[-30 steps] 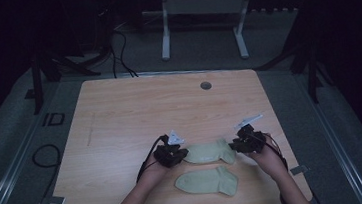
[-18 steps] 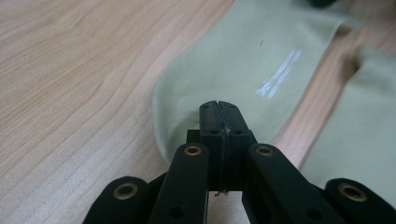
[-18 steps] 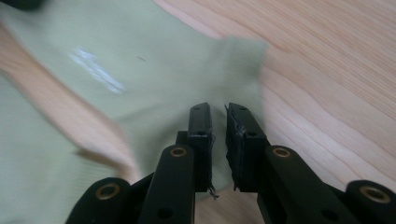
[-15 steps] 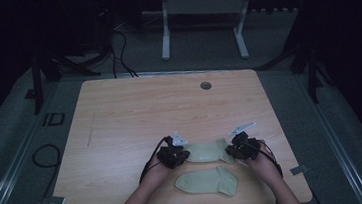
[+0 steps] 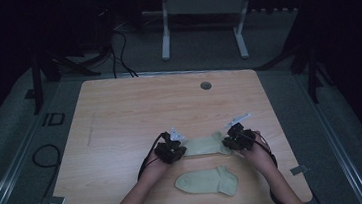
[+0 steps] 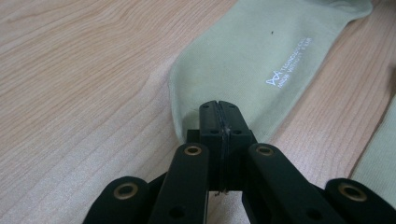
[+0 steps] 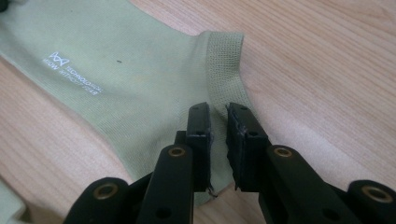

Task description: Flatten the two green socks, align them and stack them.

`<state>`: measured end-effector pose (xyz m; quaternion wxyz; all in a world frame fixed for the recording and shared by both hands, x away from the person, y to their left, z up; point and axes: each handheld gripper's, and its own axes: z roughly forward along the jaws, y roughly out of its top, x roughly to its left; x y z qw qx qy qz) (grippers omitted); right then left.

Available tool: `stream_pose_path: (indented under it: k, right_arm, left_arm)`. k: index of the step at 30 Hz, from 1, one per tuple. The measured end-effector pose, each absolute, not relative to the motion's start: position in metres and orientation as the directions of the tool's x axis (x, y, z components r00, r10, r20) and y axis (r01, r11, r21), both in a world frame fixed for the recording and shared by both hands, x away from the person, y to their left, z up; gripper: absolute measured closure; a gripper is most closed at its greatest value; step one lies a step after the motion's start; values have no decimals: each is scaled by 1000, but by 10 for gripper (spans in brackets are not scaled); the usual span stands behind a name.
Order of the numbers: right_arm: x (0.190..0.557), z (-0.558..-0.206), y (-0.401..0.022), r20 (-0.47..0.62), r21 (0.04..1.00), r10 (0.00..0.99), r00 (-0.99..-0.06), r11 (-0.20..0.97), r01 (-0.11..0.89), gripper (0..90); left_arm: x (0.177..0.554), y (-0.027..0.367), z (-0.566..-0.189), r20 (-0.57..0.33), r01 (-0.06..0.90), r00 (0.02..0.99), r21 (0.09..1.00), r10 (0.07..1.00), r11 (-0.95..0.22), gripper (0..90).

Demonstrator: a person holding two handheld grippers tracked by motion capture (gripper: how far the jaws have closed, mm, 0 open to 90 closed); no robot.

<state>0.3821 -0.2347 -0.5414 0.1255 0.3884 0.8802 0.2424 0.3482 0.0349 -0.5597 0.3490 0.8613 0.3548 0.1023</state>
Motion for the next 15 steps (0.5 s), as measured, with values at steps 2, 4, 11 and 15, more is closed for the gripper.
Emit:
stream_pose_path:
  k: [2,4,11,15]
  right_arm:
    - [383,-541,-234,-36,523,743,-668,584,621,789]
    - [383,-542,-235,-35,528,743,-668,581,619,787]
    - [381,-543,-238,-34,543,745,-666,573,614,761]
    - [381,-541,-236,-31,541,737,-675,581,609,687]
  left_arm:
    - [347,35,-560,-72,540,724,677,686,-499,891]
    - [347,36,-560,-74,542,722,678,688,-497,891]
    - [348,38,-560,-95,548,727,676,680,-493,889]
    - [349,36,-558,-121,554,733,677,670,-484,832]
